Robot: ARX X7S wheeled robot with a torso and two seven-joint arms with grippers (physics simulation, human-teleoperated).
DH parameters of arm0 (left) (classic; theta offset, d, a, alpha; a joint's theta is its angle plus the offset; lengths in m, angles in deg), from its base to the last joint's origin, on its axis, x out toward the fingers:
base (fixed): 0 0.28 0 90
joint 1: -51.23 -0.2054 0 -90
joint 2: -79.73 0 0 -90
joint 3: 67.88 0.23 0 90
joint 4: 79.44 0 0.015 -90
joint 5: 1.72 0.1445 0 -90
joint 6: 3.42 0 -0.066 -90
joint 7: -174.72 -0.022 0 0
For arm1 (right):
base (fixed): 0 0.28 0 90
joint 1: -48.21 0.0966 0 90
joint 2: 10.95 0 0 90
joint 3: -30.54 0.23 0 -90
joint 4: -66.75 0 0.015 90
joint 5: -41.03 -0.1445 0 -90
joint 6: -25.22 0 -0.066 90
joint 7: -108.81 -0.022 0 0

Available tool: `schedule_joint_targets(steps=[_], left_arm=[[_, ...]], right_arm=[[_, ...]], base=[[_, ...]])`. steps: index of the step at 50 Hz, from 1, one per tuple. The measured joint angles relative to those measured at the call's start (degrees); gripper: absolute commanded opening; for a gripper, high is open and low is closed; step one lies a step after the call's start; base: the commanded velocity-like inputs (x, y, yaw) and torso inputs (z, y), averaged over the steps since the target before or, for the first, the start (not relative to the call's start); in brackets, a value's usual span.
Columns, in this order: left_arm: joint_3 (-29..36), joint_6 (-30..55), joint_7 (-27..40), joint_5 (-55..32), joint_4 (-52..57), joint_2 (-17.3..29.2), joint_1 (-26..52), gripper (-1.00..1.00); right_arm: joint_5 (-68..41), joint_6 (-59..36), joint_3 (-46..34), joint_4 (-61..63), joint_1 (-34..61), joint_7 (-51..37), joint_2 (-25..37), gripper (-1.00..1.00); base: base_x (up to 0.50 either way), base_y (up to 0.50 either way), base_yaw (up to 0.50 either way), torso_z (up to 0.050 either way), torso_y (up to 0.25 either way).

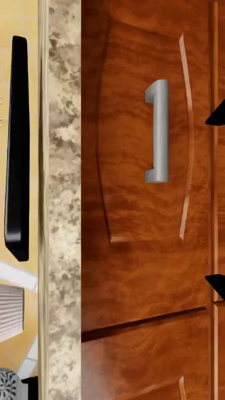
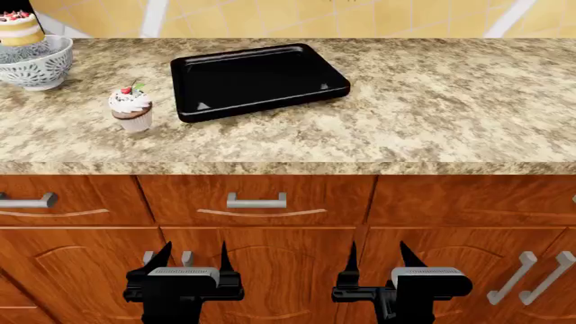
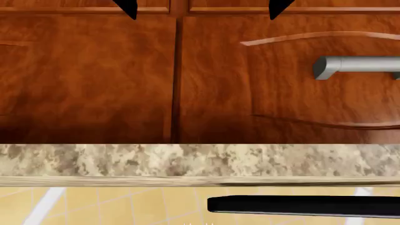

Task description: Pick up the bowl with cake and place it on the tray. Pick up the cupcake and place it on the tray.

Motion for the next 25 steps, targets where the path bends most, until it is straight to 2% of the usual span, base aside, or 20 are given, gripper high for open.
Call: schedule_joint_targets(steps=[16, 21, 25], left_arm=[[2.03, 2.08, 2.84, -1.61, 1.68, 1.80, 0.12, 1.00], [2.67, 7.07, 4.35, -1.73, 6.10, 2.34, 0.49, 1.00], [2.98, 14.87, 5.48, -2.34, 12.51, 2.63, 2.05, 1.00]], right_arm=[[-4.88, -2.90, -0.57, 2.80, 0.01, -2.96, 1.64, 1.00], [-6.23, -6.83, -0.48, 6.50, 0.64, -4.62, 2.53, 1.00], [-7.82, -12.55, -0.11, 11.61, 2.19, -6.06, 3.38, 1.00]], base=[[0.00, 0.00, 0.00, 0.000, 0.000], [0.00, 0.00, 0.00, 0.000, 0.000], [0.00, 0.00, 0.00, 0.000, 0.000]])
